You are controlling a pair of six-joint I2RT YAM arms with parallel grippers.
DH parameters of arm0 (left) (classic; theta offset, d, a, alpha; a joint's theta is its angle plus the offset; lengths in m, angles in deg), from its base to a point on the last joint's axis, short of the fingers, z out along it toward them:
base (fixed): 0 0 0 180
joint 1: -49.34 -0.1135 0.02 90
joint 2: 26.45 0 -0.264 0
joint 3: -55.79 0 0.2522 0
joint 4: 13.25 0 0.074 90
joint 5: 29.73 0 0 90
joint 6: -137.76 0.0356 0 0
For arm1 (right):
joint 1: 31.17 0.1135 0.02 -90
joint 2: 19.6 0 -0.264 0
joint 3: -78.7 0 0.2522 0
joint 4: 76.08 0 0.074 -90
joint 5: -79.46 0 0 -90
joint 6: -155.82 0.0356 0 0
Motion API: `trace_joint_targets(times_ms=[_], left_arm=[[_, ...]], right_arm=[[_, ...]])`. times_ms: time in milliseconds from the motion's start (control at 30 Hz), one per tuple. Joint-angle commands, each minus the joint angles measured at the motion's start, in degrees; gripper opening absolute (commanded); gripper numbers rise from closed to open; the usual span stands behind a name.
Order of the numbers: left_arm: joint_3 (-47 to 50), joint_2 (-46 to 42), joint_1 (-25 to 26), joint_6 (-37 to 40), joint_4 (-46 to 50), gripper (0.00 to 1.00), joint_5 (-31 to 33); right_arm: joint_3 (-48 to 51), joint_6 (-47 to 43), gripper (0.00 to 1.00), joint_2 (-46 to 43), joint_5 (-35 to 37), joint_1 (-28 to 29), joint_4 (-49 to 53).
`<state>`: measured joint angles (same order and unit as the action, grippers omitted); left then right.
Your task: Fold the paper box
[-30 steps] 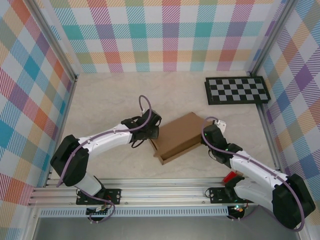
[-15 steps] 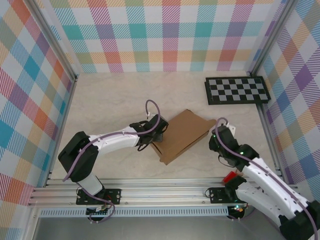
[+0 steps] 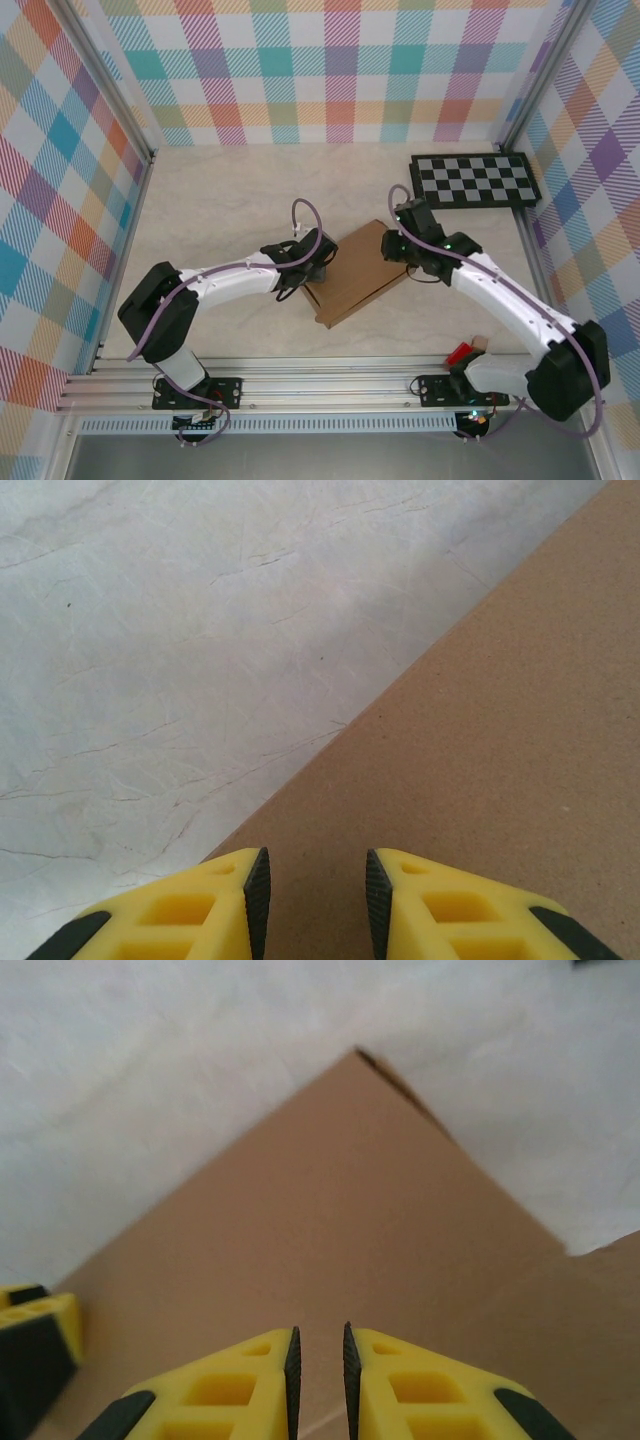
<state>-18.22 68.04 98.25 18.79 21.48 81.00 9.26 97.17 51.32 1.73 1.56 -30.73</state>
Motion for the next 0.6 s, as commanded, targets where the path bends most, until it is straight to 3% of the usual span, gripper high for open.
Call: trace_joint_targets(times_ms=[0, 233, 567], left_arm=[[-0.98, 0.99, 0.68, 0.83, 2.02, 0.34, 0.91], [-1.01, 1.89, 0.70, 0.85, 1.01, 0.34, 0.19], [-5.12, -2.42, 0.69, 2.64, 4.92, 0.35, -1.77]], right_arm=[[3.00, 2.33, 0.20, 2.69, -2.49, -0.21, -3.11], [11.88, 2.56, 0.20, 7.11, 0.47, -0.30, -9.03], [9.23, -0.13, 0.20, 8.04, 2.49, -0.31, -6.27]])
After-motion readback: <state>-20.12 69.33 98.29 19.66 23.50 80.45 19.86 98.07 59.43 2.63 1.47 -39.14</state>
